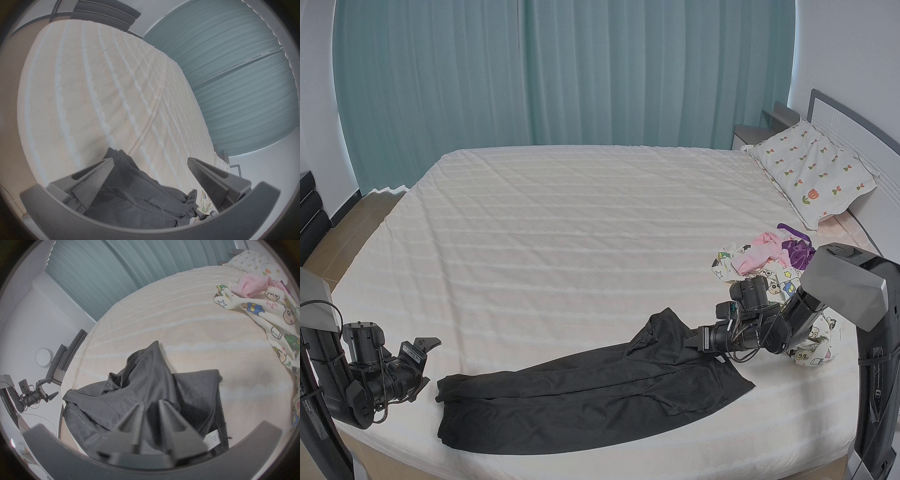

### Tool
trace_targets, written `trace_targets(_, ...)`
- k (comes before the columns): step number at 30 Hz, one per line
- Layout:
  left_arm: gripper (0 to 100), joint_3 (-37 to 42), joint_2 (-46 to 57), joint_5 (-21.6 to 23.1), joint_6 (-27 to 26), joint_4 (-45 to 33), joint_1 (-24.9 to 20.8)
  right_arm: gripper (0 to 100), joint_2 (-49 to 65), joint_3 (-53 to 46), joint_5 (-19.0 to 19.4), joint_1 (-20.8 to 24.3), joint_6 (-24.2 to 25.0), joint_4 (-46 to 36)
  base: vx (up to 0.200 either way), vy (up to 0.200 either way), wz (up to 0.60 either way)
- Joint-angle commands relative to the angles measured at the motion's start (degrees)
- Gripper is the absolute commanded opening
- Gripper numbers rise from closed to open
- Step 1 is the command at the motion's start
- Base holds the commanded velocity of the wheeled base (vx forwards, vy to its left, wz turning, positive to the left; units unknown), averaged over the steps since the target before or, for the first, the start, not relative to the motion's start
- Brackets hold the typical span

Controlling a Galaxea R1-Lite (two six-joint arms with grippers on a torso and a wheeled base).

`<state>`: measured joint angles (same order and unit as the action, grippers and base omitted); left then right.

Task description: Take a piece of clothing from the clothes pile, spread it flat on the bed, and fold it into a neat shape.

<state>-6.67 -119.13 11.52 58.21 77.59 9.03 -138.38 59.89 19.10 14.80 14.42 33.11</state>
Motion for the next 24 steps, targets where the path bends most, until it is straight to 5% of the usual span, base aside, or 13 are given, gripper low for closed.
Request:
trace_targets(1, 100, 0.3, -0.3, 0.0, 0.0, 0.0, 0.0, 0, 1.4, -1.7, 0.1, -0.6, -0.2, 0.0, 0.000, 0.000, 0.00)
trace_targets(24, 100, 2.5, -0.2, 0.0, -0.3, 0.0, -1.3, 0, 8.1, -14.5, 0.7, -2.5, -4.0, 0.6, 0.000, 0.000, 0.00)
